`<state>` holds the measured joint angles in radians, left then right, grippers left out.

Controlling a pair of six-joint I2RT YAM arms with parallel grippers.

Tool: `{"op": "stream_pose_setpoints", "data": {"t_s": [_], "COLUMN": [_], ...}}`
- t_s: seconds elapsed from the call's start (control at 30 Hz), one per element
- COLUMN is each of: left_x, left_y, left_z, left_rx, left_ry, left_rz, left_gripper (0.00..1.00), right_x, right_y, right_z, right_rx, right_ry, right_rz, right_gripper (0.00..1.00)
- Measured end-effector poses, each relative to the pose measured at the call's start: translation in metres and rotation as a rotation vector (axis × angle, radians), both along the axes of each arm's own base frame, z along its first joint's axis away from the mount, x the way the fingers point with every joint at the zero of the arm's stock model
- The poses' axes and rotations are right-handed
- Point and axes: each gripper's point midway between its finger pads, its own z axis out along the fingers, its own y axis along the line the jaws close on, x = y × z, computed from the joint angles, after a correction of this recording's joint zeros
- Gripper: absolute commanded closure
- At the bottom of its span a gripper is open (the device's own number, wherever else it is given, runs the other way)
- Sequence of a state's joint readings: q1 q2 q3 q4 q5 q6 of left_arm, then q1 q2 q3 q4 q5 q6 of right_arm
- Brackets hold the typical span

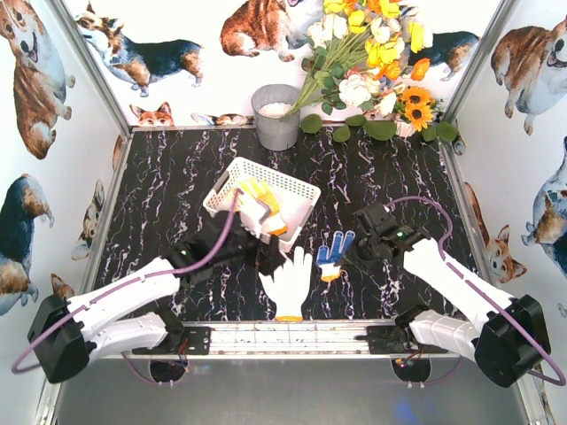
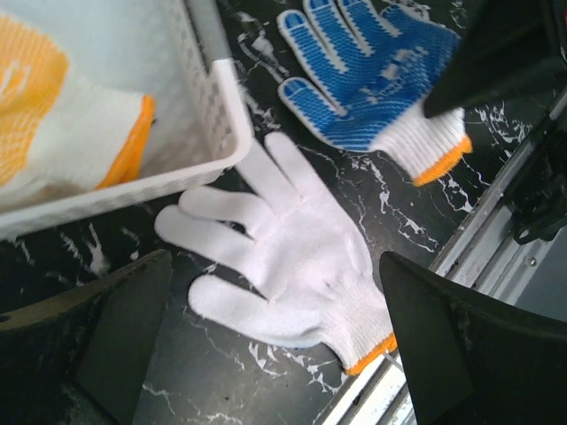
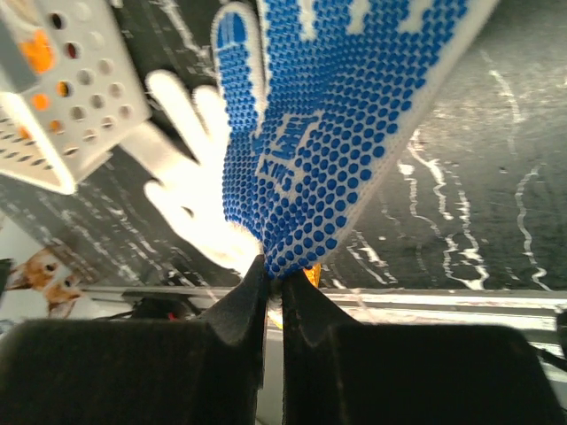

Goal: Put the gloves into the storage basket
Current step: Pick up the glove from the center of the board.

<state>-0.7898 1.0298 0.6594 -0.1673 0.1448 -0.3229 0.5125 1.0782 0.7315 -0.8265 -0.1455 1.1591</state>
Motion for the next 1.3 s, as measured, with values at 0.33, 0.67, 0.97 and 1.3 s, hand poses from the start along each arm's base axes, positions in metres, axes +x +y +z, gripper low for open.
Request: {"op": "stream_pose_setpoints", "data": {"t_s": [0.33,0.67,0.97,1.3], "left_x": [-0.019,-0.026,-0.012,-0.008], "left_y": [-0.056,-0.082,-0.103,-0.1], "left_z": [-0.004,-0.018,-0.002,-0.007], "left_rx": [0.116,0.167,0.168,0.213], "left_ry": [-0.228,-0.314,-0.4,-0.431], "left_rz": [-0.196,-0.29,-0.281,-0.29], "left_gripper": [0.04,0.04,0.42,0.43], "right_x": [0.018,0.026,0.029,0.035], "right_y": [0.022,0.035,0.044,0.053], "right_z": [0.028,0.039,0.043,0.048], "right_rx": [0.122,0.199,0.243,0.29], "right_ry": [-0.055,-0.075,-0.072,-0.083], "right_rz": [-0.018,-0.034,-0.022,-0.018], "right_gripper": [1.0,1.0,1.0,1.0]}}
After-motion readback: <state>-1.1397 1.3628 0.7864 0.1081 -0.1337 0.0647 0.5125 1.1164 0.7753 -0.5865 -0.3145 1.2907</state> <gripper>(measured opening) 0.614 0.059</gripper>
